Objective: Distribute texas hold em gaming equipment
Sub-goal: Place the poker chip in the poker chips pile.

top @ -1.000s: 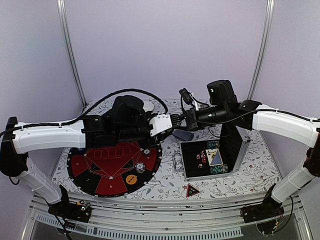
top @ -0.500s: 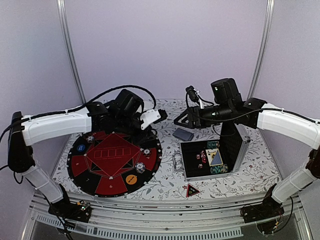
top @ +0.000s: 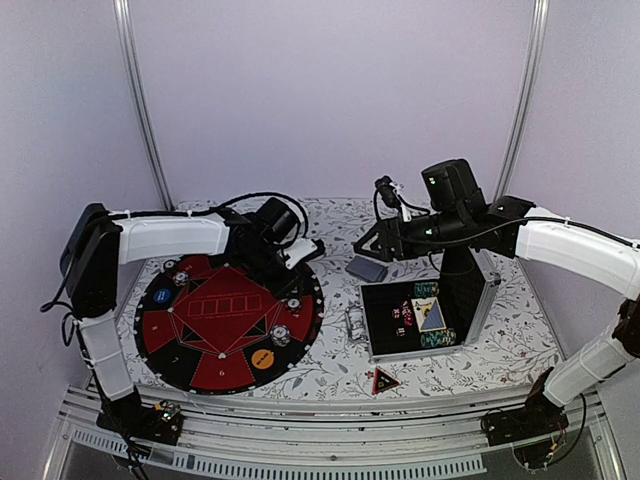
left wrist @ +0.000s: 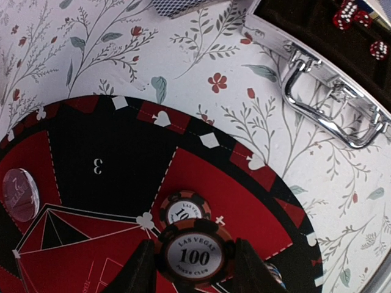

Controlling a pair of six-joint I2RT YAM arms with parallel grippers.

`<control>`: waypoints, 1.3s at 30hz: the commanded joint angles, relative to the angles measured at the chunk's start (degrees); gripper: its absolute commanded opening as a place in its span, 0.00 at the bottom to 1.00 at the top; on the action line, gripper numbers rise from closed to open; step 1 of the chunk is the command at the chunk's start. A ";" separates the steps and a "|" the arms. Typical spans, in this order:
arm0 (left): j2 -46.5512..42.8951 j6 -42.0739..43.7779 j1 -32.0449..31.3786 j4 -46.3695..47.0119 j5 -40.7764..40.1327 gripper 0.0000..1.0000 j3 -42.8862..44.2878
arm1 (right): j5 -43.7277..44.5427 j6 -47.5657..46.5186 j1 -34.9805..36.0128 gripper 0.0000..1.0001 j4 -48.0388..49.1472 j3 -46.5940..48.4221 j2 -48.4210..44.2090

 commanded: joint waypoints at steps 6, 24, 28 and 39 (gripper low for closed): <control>5.43 -1.44 1.69 -0.80 0.96 0.24 2.39 | 1.45 -1.25 -0.40 0.54 -0.69 -0.88 -0.97; 8.57 -1.65 2.08 0.17 -0.43 0.33 2.09 | 0.44 -1.71 -0.43 0.54 -1.07 -0.43 -1.20; 7.58 -1.31 2.11 0.88 -0.86 0.35 1.95 | 0.09 -1.81 -0.44 0.54 -1.07 -0.19 -0.89; 8.91 -1.00 2.34 1.58 -0.33 0.43 2.45 | -0.43 -1.91 -0.41 0.54 -1.16 0.08 -0.82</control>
